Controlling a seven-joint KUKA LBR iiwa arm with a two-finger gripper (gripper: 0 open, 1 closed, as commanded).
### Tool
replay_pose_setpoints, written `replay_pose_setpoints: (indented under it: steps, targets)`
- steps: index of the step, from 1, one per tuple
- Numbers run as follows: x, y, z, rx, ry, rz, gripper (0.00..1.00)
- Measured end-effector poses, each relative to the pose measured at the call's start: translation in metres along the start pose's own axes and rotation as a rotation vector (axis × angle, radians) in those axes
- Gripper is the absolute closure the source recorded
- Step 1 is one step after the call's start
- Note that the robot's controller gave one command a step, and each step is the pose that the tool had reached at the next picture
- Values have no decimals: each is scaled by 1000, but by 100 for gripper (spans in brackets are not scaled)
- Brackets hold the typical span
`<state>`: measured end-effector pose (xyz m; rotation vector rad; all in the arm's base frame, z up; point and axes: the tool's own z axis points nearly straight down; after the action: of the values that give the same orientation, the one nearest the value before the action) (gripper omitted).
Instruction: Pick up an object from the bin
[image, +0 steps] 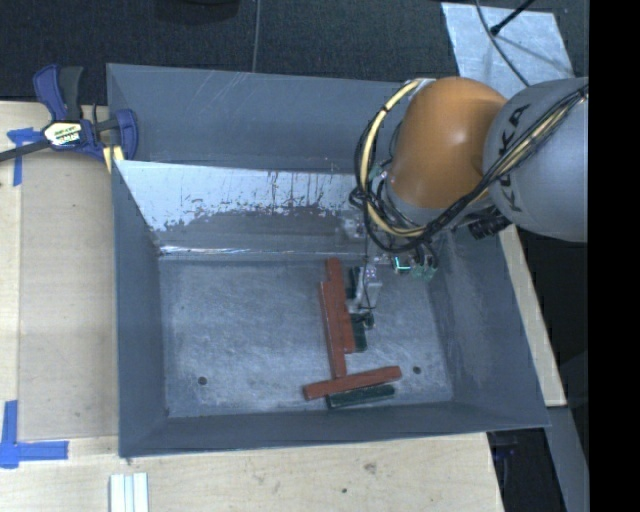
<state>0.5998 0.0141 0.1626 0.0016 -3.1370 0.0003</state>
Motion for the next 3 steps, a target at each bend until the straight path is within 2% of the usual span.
replay_pose_setpoints:
  steps: [1,2,3]
  targets:
    - [-15,14,91,1,0,-539,0]
    - [-6,6,61,5,-11,-1012,0]
    - [-29,25,62,4,-10,-1413,0]
